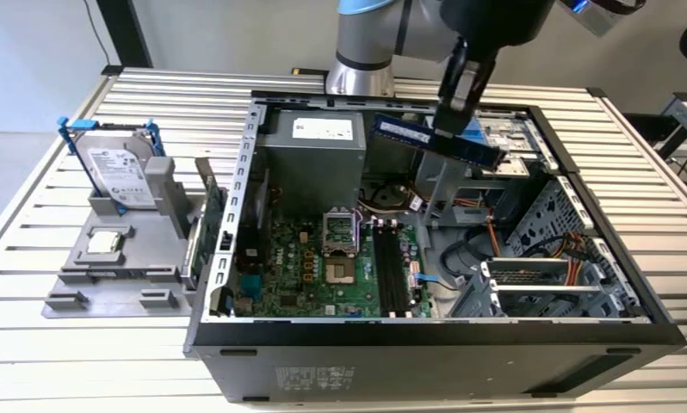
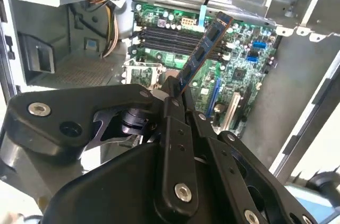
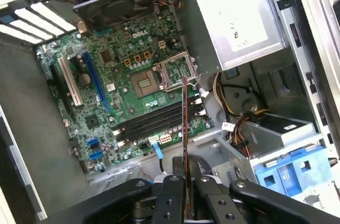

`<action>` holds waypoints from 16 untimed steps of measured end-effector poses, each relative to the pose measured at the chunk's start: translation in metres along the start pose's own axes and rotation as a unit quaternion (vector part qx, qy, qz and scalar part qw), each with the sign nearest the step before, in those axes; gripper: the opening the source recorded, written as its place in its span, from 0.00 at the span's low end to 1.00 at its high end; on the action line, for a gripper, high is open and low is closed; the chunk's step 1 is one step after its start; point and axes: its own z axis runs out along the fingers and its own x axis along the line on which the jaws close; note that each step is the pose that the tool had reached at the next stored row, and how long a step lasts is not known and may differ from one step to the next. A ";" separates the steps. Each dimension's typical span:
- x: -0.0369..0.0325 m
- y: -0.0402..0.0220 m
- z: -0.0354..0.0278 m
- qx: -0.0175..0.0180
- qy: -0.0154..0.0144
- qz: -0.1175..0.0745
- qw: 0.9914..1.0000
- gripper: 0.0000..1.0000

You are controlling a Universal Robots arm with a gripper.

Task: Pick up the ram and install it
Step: 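Insert the ram into the slot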

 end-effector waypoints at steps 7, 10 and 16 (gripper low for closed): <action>0.0000 0.0000 0.0000 0.003 -0.002 0.062 0.998 0.00; 0.0000 0.0000 0.0000 0.004 -0.002 0.089 0.996 0.00; 0.0000 0.0000 0.0000 0.006 -0.004 0.138 0.990 0.00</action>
